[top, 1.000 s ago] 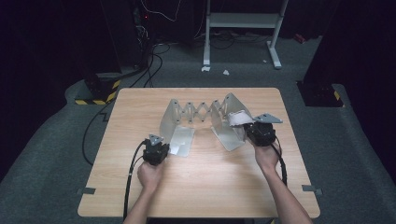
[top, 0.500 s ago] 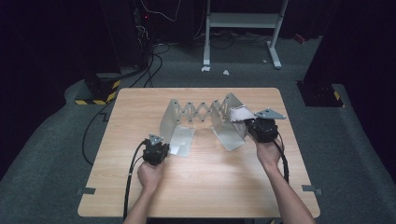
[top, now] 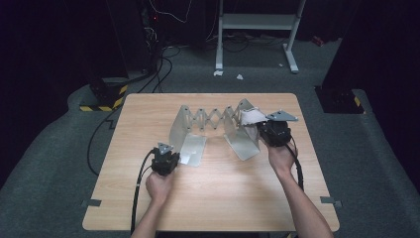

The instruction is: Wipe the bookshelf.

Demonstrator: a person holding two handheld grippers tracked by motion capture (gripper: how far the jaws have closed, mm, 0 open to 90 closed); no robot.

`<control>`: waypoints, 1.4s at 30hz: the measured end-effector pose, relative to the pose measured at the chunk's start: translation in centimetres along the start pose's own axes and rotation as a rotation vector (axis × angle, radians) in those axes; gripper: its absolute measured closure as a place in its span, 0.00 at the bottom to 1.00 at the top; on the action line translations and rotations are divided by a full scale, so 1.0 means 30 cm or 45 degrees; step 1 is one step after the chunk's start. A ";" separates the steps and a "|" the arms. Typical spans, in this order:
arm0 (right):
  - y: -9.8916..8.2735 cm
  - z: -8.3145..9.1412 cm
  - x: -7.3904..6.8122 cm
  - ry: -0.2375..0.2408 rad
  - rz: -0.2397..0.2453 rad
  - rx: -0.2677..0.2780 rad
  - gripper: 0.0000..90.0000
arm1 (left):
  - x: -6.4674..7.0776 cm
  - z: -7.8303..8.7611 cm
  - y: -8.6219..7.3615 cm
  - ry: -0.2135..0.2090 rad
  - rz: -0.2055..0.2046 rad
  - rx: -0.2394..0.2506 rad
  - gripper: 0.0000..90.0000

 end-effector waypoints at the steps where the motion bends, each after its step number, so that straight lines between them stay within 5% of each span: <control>1: 0.000 0.000 0.000 0.000 0.000 0.000 0.91 | 0.000 0.000 0.000 0.000 0.000 0.000 0.96; 21: -0.123 -0.061 -0.016 -0.001 0.010 -0.102 0.92 | 0.000 0.000 0.000 -0.001 0.001 0.000 0.96; 42: -0.314 -0.161 -0.038 -0.013 0.009 -0.297 0.92 | 0.000 0.000 0.000 0.000 -0.001 0.000 0.96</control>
Point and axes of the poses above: each handheld gripper's, and its own axes: z roughly backward along the jaws, y roughly out of its top, x roughly to its right, the point moved 9 cm from there along -z, roughly forward along the jaws, and after that the axes turned 15 degrees about x, right-handed, at the moved point
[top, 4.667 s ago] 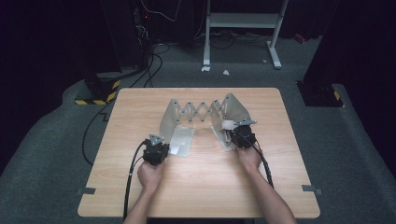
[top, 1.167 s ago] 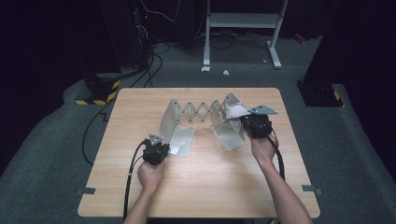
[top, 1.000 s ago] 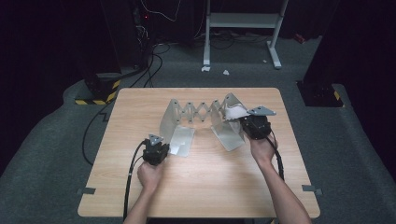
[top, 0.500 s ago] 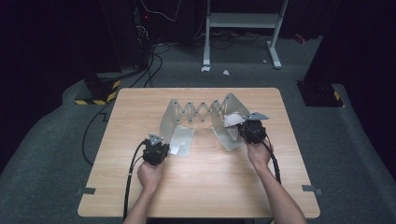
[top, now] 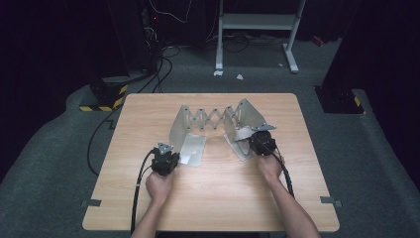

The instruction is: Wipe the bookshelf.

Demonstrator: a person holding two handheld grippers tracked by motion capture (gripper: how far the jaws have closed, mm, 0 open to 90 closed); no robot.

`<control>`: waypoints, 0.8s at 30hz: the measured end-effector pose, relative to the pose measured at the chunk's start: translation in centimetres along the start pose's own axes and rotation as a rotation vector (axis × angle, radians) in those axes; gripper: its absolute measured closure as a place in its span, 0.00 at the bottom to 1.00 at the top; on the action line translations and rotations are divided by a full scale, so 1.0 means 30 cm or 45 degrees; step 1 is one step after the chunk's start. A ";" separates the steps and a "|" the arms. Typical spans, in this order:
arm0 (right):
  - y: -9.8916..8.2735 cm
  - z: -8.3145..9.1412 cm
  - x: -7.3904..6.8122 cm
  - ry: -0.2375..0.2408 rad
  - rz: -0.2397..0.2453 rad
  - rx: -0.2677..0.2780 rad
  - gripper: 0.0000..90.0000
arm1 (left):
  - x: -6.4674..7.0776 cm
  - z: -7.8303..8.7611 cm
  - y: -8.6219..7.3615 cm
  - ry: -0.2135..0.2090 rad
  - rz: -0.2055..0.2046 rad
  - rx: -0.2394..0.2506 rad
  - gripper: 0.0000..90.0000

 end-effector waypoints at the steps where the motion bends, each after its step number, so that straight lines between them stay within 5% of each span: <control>1: -0.004 -0.002 0.000 -0.001 0.003 -0.008 0.92 | 0.000 0.000 0.000 0.000 0.000 0.000 0.96; 24: -0.043 -0.055 -0.008 -0.012 0.015 -0.072 0.92 | 0.000 0.000 0.000 0.000 0.005 0.000 0.96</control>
Point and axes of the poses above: each handheld gripper's, and its own axes: z roughly backward along the jaws, y roughly out of its top, x roughly to its right, the point moved 9 cm from there along -z, roughly forward along the jaws, and after that the axes turned 15 degrees about x, right-handed, at the moved point
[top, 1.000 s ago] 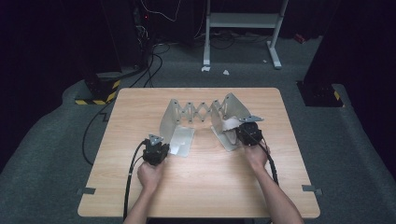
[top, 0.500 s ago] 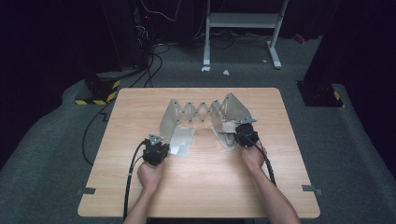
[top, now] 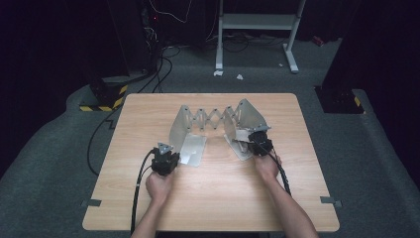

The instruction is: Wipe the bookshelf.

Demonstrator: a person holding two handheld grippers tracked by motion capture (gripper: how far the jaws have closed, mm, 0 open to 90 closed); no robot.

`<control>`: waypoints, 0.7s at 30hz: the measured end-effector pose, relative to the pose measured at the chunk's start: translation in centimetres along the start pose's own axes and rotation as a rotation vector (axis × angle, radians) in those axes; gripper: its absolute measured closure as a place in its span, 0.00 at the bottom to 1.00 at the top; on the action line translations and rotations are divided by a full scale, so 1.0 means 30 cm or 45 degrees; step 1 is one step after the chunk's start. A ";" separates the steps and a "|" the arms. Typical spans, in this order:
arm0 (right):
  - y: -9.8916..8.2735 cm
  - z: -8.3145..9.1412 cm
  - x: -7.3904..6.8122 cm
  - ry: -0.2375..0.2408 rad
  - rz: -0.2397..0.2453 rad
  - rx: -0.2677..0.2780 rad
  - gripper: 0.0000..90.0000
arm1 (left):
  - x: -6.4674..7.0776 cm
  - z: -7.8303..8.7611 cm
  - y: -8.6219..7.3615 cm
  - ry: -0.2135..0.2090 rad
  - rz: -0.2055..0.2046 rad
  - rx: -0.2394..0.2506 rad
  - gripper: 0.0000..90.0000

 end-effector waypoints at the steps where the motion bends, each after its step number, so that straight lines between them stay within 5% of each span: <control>1: 0.000 0.000 0.000 0.000 0.000 0.000 0.92 | 0.000 0.000 0.000 0.000 0.000 0.000 0.96; 21: 0.048 -0.027 -0.011 -0.009 -0.040 -0.011 0.92 | 0.000 0.000 0.000 -0.002 0.006 0.001 0.96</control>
Point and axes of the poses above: each handheld gripper's, and its own axes: z roughly backward along the jaws, y roughly out of its top, x roughly to its right, the point moved 9 cm from there along -z, roughly forward along the jaws, and after that the axes turned 15 degrees about x, right-handed, at the moved point
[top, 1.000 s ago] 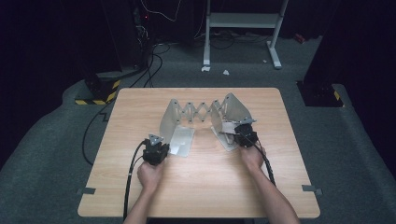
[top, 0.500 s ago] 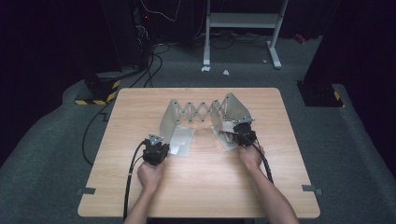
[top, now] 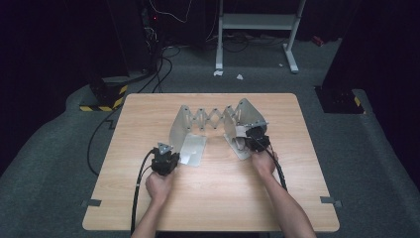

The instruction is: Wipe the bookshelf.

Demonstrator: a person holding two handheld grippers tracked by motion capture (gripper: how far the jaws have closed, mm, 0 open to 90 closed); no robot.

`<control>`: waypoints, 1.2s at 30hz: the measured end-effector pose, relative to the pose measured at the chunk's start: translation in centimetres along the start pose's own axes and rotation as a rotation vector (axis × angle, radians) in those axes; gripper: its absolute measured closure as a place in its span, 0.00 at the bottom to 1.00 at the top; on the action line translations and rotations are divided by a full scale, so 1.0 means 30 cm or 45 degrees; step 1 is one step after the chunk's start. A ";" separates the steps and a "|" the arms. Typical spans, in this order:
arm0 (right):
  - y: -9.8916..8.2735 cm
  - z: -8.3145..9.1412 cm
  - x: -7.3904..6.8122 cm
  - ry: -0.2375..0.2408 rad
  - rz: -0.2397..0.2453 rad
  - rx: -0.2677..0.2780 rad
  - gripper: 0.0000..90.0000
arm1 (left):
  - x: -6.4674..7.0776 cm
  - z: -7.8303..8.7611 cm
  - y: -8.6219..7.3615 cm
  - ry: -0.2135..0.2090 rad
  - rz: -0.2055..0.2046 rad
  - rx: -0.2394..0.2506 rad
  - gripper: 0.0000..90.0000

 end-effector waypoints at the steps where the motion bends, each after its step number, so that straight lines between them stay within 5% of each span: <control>1: 0.009 0.004 0.001 -0.002 -0.007 0.007 0.92 | 0.000 0.000 0.000 0.000 -0.001 0.000 0.96; 14: 0.097 0.086 0.036 0.002 -0.070 0.116 0.92 | 0.000 0.000 0.000 -0.001 -0.001 0.000 0.96; 21: 0.158 0.153 0.044 0.007 -0.068 0.220 0.92 | 0.001 0.000 0.000 -0.002 -0.005 0.000 0.96; 36: 0.287 0.212 0.044 -0.032 -0.014 0.302 0.92 | 0.001 0.000 0.000 -0.003 -0.005 0.000 0.96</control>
Point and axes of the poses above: each handheld gripper's, and its own axes: z roughly backward along the jaws, y roughly out of its top, x roughly to its right, the point moved 9 cm from there along -z, roughly forward along the jaws, and after that the axes turned 15 degrees about x, right-handed, at the moved point
